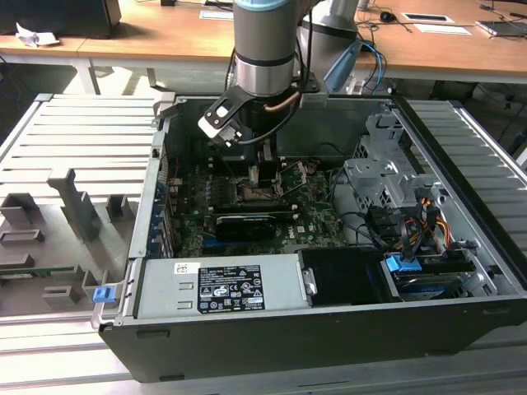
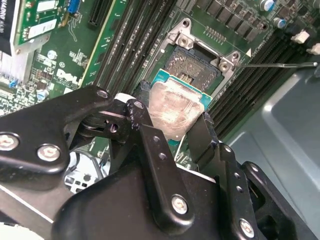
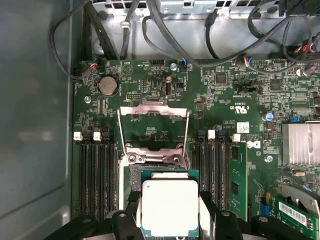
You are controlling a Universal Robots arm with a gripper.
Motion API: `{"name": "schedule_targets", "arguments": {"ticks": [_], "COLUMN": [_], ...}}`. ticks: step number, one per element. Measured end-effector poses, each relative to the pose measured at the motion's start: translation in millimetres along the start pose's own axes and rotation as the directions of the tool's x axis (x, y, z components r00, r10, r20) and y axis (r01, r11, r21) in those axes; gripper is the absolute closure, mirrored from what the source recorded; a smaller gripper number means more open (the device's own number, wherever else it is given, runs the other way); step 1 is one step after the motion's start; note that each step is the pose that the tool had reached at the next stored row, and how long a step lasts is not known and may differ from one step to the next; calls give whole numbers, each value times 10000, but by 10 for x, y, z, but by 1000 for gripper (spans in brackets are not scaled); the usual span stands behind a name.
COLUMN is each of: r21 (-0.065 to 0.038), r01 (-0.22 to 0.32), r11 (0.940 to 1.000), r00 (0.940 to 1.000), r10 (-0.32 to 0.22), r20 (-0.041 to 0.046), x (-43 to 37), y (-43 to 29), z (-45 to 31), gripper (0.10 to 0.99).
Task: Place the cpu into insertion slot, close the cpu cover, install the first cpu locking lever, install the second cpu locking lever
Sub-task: 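Place the cpu into insertion slot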
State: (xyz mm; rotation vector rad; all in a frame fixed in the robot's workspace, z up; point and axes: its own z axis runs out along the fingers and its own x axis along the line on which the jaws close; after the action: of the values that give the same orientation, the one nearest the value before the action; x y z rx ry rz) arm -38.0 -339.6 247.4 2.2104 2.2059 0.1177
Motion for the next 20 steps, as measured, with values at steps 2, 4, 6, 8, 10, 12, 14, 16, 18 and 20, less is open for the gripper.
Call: {"name": "schedule_targets", "arguments": {"ticks": [2,4,6,8,10,12,14,16,18,20], "r21": [0,0,0,0,0,0,0,0,-1,0], "r01": [0,0,0,0,0,0,1,1,1,1], "r11": [10000,10000,10000,10000,10000,10000,10000,10000,10000,10000], "r00": [10000,10000,10000,10000,10000,10000,10000,10000,10000,10000], "r10": [0,0,0,0,0,0,-1,-1,-1,-1], "r20": [0,1,0,0,1,0,0,1,0,1], "x": [-1,-2,-1,3,13,25,39,54,72,83], "y": [-5,-24,-36,-41,-48,-61,-70,-74,-80,-85], "z": [14,45,68,84,103,120,132,144,164,198], "gripper": [545,545,545,545,545,545,545,545,545,545]}}
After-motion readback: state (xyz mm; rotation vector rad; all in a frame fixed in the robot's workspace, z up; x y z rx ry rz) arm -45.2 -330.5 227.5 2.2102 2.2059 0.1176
